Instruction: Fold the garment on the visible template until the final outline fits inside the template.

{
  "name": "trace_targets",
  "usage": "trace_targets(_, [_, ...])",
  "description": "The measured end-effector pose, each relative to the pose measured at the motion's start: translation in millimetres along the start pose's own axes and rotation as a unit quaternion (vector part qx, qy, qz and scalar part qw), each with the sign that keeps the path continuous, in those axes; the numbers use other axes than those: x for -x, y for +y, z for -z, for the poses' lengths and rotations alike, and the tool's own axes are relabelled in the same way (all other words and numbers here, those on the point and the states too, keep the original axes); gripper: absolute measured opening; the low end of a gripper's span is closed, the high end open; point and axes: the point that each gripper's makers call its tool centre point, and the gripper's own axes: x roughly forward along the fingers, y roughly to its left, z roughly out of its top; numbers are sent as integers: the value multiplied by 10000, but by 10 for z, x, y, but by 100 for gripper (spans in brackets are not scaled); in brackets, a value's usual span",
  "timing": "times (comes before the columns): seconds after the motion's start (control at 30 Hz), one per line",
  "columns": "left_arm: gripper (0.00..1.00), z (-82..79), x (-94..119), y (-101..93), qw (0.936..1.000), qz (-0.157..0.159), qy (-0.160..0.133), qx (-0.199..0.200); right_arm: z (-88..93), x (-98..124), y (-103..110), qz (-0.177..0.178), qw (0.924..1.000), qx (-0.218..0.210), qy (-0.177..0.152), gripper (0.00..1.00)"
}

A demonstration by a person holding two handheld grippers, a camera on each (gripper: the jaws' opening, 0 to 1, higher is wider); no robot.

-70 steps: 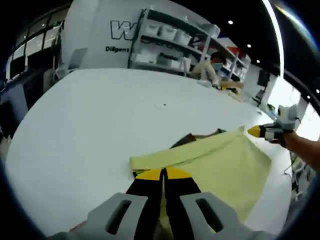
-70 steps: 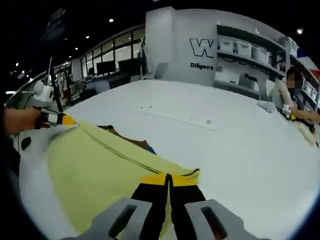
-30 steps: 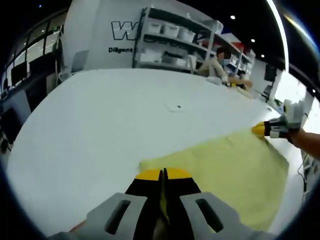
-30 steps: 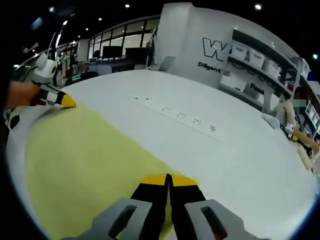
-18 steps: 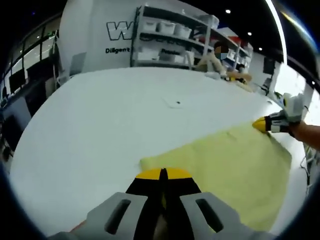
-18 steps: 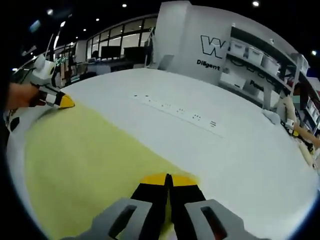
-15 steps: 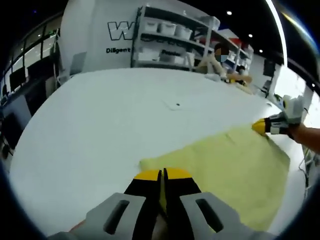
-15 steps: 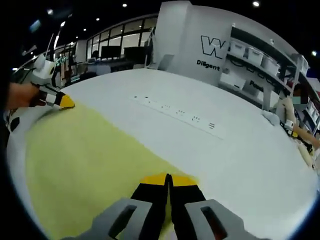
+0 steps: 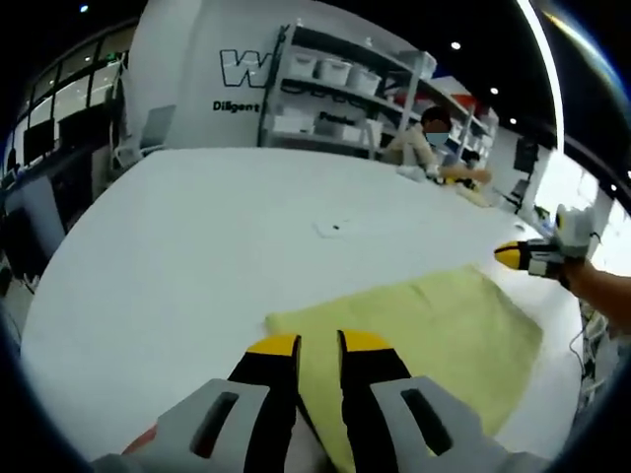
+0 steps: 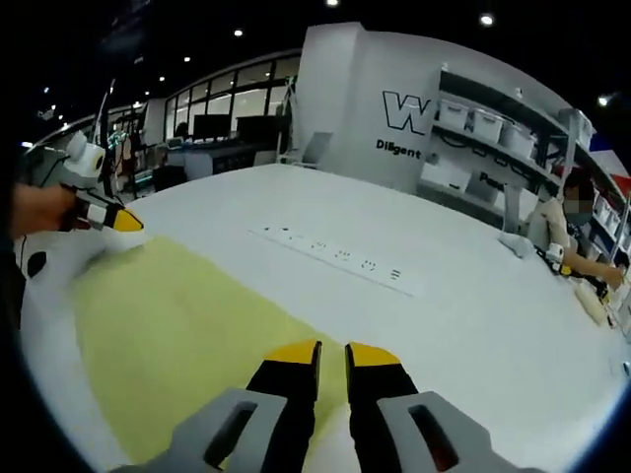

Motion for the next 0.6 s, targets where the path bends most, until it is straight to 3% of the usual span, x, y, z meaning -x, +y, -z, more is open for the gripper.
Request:
trace_targets(0.27, [20, -35, 343, -159, 9994, 188, -253, 167, 10, 399, 89, 1, 9993, -311, -225, 12])
trace_targets(0.6, [27, 109, 705, -198, 9979, 303, -332, 471, 109, 844, 192, 27, 9968, -705, -363, 15])
